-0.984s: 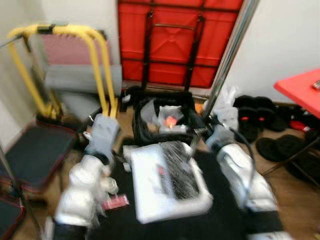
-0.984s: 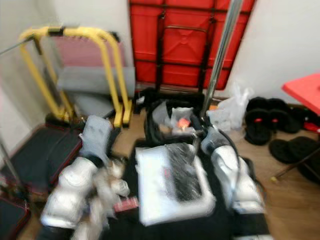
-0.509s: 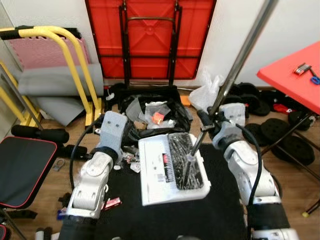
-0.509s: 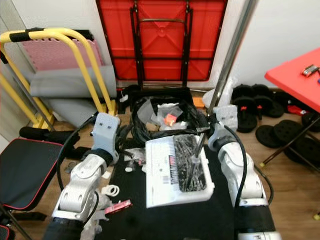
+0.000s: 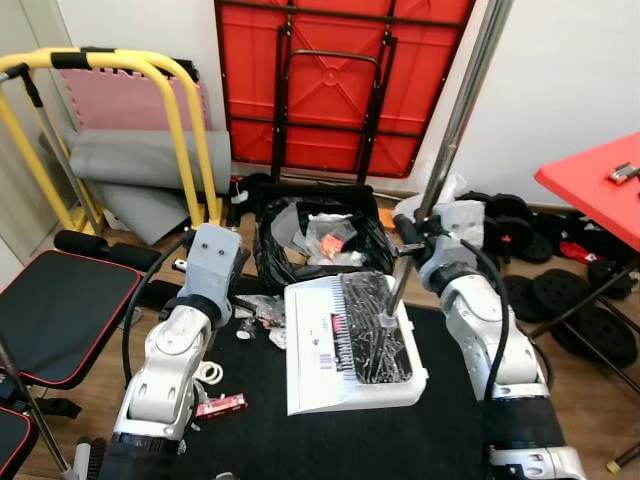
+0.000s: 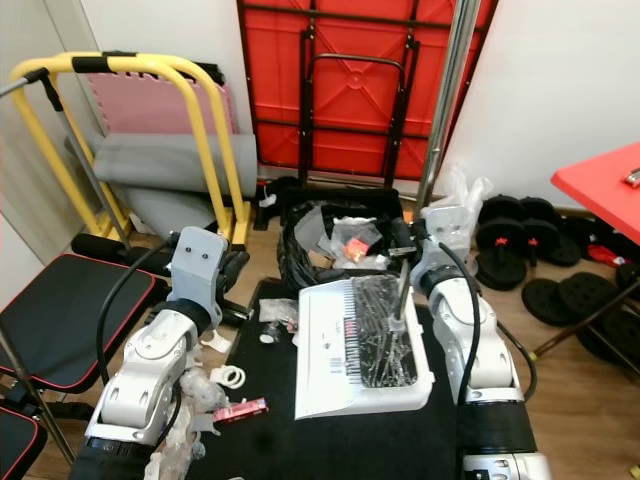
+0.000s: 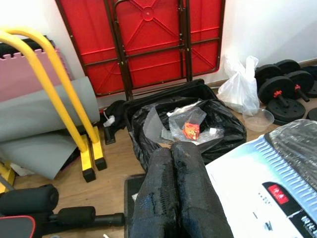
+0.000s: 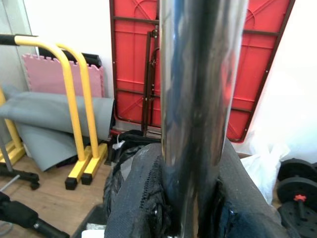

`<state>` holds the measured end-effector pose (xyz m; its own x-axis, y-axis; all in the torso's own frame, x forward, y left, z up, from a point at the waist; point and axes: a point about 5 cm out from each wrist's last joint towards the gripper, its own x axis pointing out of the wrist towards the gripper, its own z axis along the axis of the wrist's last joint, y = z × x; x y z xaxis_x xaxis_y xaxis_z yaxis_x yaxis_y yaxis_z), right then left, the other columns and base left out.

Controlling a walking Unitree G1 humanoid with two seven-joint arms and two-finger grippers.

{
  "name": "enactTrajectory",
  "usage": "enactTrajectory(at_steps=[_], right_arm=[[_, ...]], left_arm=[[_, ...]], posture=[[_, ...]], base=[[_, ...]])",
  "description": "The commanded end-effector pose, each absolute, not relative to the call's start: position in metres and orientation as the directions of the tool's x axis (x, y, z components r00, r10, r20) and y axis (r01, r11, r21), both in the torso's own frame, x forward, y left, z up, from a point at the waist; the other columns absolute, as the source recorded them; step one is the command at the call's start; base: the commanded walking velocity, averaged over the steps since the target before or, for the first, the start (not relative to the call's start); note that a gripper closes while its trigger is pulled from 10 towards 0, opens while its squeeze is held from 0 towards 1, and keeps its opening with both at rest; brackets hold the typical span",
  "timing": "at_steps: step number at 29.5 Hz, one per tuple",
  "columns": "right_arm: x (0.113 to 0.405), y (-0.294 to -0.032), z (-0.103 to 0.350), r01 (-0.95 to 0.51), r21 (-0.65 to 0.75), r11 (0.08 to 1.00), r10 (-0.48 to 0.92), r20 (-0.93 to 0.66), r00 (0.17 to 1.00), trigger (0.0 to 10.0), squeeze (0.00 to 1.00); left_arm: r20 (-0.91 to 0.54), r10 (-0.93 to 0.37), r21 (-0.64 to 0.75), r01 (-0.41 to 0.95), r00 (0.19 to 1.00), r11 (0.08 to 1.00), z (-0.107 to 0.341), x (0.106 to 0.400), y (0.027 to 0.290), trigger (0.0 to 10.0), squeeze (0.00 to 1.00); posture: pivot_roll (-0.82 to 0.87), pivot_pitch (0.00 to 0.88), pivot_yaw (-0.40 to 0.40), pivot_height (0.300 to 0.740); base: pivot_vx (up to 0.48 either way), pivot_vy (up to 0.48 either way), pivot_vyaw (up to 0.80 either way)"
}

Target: Sweep floor

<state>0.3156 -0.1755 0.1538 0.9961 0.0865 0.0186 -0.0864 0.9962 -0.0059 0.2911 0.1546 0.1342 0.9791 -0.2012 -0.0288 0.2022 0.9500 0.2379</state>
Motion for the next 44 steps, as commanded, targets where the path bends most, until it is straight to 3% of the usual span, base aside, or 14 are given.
enactTrajectory(at_steps=[1,16,44], right_arm=[[0.32,-0.182,0.167,-0.051,-0.005,0.999,0.051,0.067,0.996,10.0,0.0],[0.324,-0.191,0.172,0.005,0.112,0.994,-0.013,0.07,0.997,10.0,0.0],[0.329,-0.188,0.177,-0.053,0.12,0.991,0.042,0.092,0.995,10.0,0.0]], left_arm=[[-0.041,-0.189,0.233,0.193,0.981,0.953,0.131,0.291,0.153,10.0,0.0],[-0.041,-0.191,0.235,0.195,0.981,0.952,0.131,0.292,0.154,10.0,0.0],[-0.043,-0.208,0.248,0.212,0.977,0.945,0.13,0.292,0.15,10.0,0.0]], posture=[[-0.12,0.042,-0.138,0.72],[-0.12,0.043,-0.136,0.68],[-0.11,0.025,-0.136,0.595]], base=[[0.0,0.0,0.0],[0.0,0.0,0.0],[0.0,0.0,0.0]])
